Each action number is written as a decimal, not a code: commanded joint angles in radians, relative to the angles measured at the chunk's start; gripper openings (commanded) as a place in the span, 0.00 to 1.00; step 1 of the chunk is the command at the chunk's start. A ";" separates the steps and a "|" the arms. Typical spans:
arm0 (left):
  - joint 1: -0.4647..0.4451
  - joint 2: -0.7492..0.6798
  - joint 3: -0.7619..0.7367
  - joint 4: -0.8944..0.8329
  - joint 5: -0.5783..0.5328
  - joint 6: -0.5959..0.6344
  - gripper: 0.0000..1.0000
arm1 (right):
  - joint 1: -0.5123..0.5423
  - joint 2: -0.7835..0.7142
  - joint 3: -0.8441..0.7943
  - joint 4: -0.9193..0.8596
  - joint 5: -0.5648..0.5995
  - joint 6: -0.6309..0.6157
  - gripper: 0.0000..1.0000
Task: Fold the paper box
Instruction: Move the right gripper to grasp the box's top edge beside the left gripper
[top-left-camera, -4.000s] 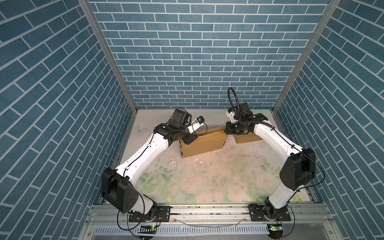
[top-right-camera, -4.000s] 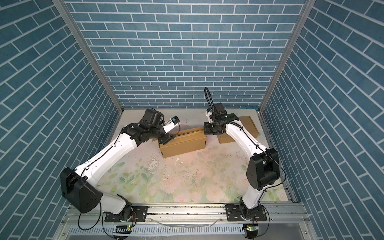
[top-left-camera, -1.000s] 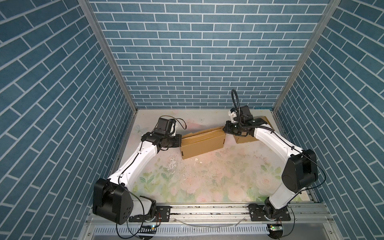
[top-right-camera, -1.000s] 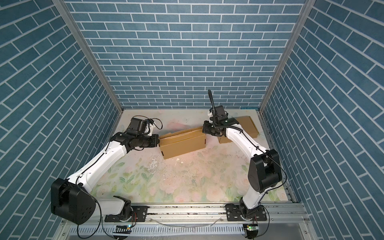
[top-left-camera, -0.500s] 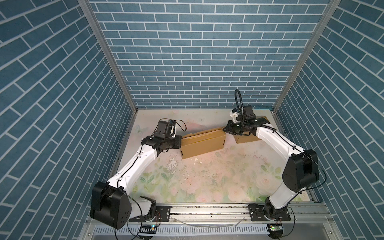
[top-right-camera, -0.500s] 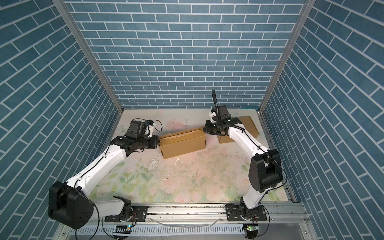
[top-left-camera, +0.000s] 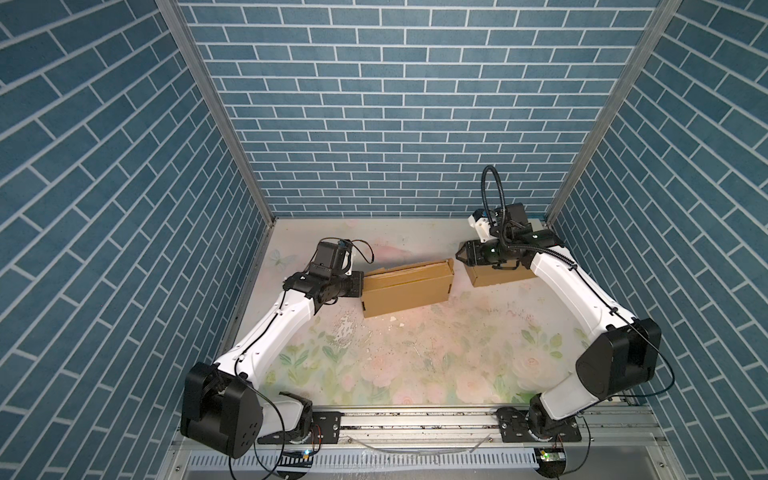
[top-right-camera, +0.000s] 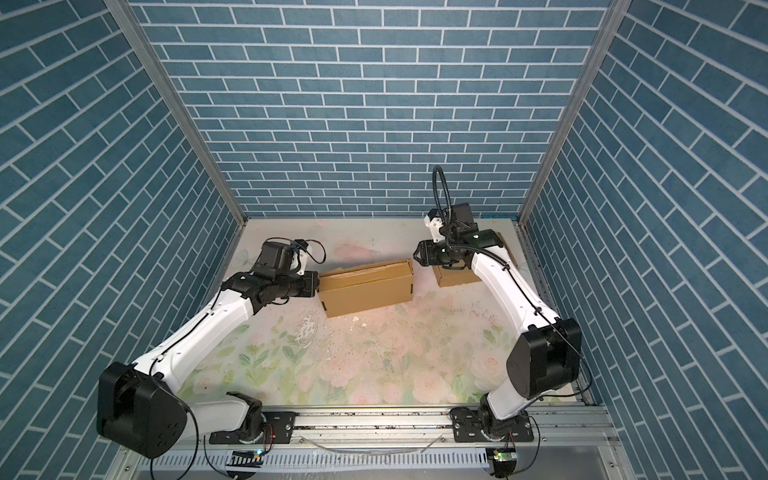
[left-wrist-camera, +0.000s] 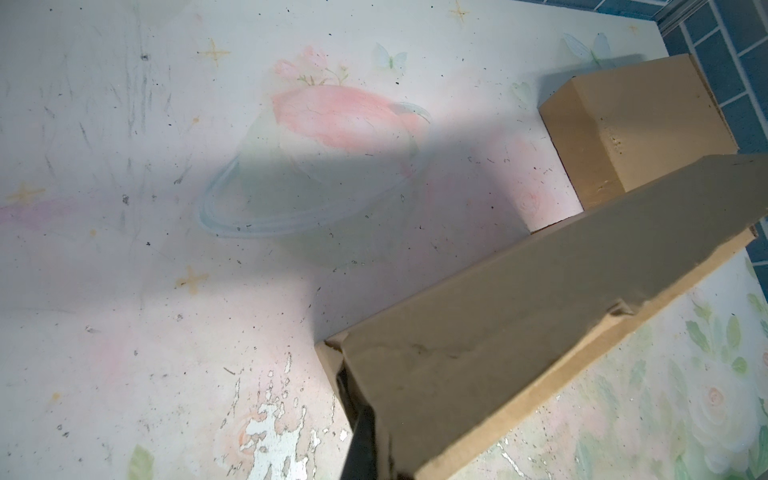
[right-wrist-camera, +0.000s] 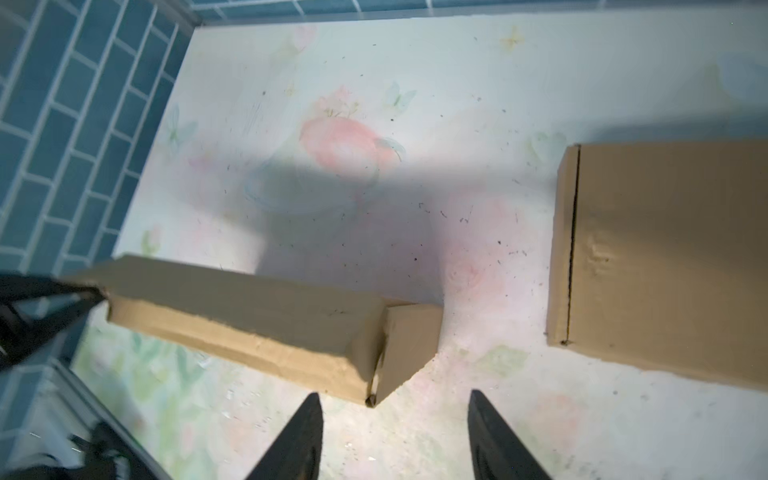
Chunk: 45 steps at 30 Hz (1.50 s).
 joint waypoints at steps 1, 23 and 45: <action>-0.013 0.031 -0.033 -0.084 -0.002 0.012 0.01 | 0.084 -0.023 0.027 -0.016 0.179 -0.467 0.63; -0.033 0.045 -0.026 -0.087 -0.011 0.032 0.01 | 0.386 0.118 0.008 0.146 0.225 -1.065 0.88; -0.033 0.023 -0.019 -0.074 0.051 0.051 0.06 | 0.466 0.136 -0.185 0.321 0.344 -1.014 0.53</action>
